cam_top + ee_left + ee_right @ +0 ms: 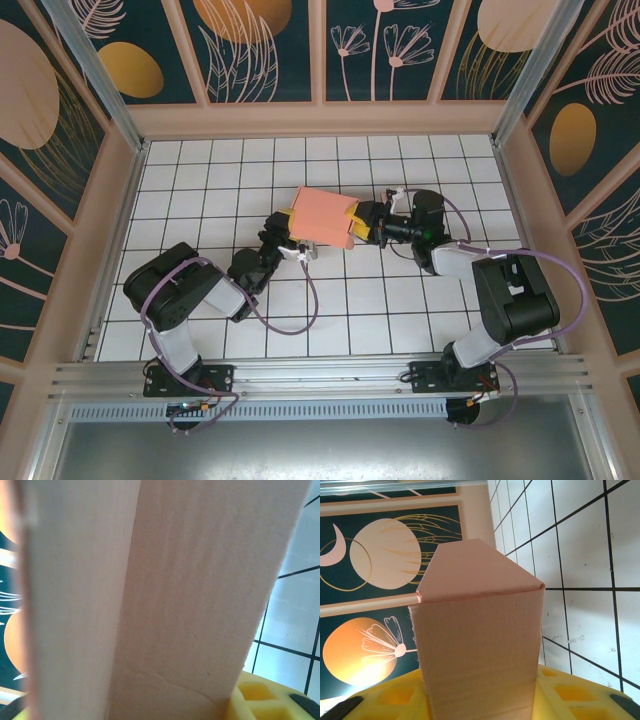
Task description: Fold the paper box
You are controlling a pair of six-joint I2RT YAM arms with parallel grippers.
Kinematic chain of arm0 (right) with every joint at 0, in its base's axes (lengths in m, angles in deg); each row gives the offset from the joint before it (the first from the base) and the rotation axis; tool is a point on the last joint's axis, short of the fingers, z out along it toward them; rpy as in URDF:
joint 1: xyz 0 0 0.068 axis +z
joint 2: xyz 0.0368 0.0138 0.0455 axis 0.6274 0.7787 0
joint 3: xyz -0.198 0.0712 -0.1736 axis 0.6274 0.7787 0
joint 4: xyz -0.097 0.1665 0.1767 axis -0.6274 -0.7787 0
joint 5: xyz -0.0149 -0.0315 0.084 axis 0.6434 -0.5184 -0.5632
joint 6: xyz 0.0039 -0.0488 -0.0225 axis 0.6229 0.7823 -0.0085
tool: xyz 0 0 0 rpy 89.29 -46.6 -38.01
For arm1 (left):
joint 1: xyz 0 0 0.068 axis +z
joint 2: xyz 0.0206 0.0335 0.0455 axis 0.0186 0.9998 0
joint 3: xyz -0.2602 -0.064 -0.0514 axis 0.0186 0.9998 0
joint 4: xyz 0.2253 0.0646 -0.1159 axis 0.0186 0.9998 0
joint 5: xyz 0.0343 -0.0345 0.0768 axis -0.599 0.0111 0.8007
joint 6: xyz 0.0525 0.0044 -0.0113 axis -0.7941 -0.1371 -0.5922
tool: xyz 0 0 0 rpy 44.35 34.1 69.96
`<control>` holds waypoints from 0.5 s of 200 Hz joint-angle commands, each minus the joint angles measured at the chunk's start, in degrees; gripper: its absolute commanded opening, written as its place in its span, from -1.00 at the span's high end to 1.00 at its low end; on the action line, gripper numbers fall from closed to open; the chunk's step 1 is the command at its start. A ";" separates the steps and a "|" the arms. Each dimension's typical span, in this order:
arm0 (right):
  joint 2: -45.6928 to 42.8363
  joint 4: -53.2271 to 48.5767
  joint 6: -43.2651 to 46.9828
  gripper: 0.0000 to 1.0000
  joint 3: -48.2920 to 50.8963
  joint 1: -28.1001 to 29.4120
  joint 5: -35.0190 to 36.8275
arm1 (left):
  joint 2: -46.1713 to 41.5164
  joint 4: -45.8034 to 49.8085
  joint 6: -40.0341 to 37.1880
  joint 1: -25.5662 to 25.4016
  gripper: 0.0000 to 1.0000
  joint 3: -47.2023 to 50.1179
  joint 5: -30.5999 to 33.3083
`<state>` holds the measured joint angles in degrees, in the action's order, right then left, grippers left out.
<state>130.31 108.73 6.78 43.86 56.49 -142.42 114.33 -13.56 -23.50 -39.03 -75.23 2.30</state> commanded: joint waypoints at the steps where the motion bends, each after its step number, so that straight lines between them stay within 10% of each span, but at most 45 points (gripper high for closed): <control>1: -0.77 1.17 0.36 0.10 0.05 0.29 -0.62 | -1.42 -4.57 1.22 -0.19 0.21 0.35 -0.29; 100: -5.23 -10.72 9.09 -0.44 -1.76 -2.62 5.29 | -7.69 10.01 8.27 -0.21 0.30 0.09 0.02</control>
<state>129.15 105.30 9.77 43.79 55.74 -140.89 112.25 -10.45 -20.71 -39.03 -74.95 2.27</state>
